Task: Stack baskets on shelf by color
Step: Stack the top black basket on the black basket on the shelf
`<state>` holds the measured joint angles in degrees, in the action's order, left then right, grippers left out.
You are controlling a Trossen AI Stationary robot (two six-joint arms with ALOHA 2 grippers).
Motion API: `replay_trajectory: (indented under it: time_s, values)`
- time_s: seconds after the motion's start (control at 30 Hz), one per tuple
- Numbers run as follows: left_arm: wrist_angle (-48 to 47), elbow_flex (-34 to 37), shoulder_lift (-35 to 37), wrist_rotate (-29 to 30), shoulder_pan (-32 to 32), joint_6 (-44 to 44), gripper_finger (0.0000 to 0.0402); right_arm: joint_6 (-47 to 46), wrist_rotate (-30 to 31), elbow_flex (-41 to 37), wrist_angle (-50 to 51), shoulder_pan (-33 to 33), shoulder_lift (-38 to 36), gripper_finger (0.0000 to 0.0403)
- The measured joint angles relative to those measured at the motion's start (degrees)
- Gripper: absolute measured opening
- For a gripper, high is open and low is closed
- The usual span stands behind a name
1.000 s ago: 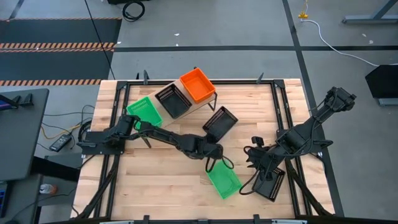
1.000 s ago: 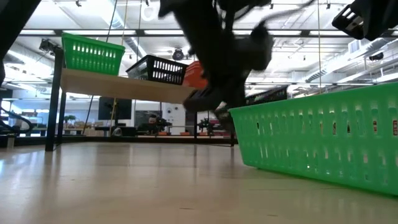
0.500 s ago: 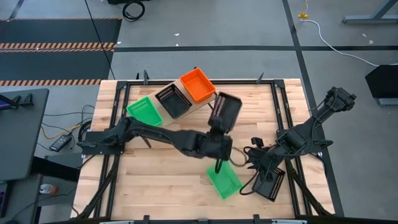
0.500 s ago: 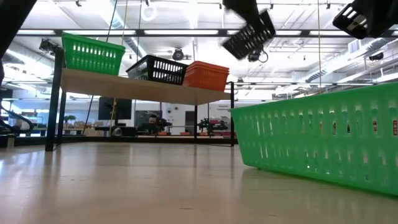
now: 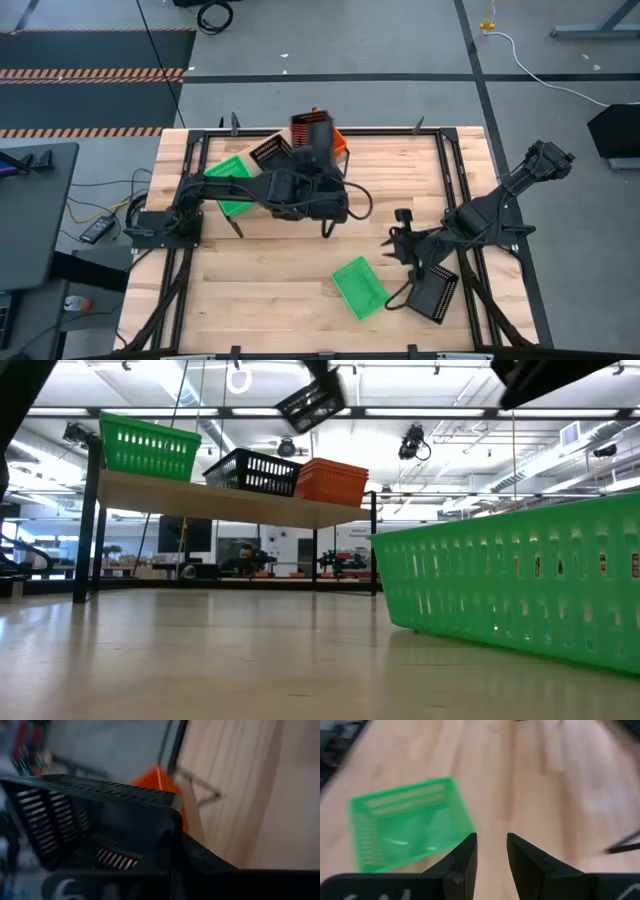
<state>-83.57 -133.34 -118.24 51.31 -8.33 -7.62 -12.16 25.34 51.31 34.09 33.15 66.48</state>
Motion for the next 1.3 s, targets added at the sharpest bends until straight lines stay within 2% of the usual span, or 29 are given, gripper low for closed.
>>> replay_trajectory:
  time_s: [0.1, 0.23, 0.4, 0.73, 0.97, 1.07, 1.2, 1.3]
  values:
    - [-7.0, 0.2, 0.0, -3.3, 1.5, -8.3, 0.0014, 2.3, 2.8, 0.0, 0.1, -2.4, 0.0, 0.0113]
    - [-6.3, 1.3, -0.2, -9.5, 2.9, -12.4, 0.0016, 2.7, 3.2, 0.0, 0.4, -5.6, 0.0, 0.0113]
    - [-6.4, 1.4, 0.0, -10.5, 3.4, -15.9, 0.0015, 1.3, 3.1, 0.0, 2.9, -7.4, 0.0, 0.0113]
    - [-6.4, 1.5, 0.2, -7.8, 3.1, -17.3, 0.0014, 1.2, 3.1, 0.0, 3.7, -7.5, 0.0, 0.0113]
    - [-6.4, 1.5, 5.4, -3.5, 2.3, -18.7, 0.0014, -0.7, 2.9, 0.0, 5.6, -7.5, 0.0, 0.0113]
    - [-6.4, 1.4, 7.4, -5.8, 2.6, -18.9, 0.0014, -1.6, 2.9, 0.0, 5.9, -7.5, 0.0, 0.0113]
    - [-6.5, 1.4, 8.5, -12.2, 4.4, -19.6, 0.0014, -2.4, 2.9, 0.0, 5.8, -7.5, 0.0, 0.0113]
    - [-6.5, 1.6, 8.5, -13.7, 5.2, -20.0, 0.0014, -3.2, 2.4, 0.0, 5.9, -7.5, 0.0, 0.0113]
